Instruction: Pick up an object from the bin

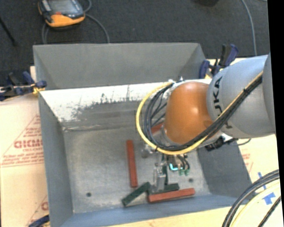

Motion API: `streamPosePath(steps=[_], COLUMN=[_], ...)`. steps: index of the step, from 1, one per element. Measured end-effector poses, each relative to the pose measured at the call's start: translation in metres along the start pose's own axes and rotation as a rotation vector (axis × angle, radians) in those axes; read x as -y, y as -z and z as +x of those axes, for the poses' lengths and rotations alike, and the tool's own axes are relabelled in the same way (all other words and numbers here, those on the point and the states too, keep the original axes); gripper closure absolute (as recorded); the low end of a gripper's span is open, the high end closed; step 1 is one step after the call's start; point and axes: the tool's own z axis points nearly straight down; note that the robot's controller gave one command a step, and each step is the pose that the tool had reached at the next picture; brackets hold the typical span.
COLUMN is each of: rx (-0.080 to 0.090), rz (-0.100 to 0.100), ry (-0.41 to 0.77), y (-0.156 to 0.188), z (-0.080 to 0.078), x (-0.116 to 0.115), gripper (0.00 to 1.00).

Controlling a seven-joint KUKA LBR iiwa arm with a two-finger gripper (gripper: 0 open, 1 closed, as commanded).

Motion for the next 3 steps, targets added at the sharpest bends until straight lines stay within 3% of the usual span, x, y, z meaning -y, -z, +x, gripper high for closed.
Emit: streamPosePath(steps=[1, 2, 3], rx=[0.008, 0.017, 0.004], rz=[-0.001, 0.004, 0.003], ry=[-0.001, 0.201, 0.384], y=[0.004, -0.033, -0.038], z=[-0.002, -0.051, -0.065], x=[0.0, -0.022, -0.038], gripper=[0.0, 0.0, 0.0])
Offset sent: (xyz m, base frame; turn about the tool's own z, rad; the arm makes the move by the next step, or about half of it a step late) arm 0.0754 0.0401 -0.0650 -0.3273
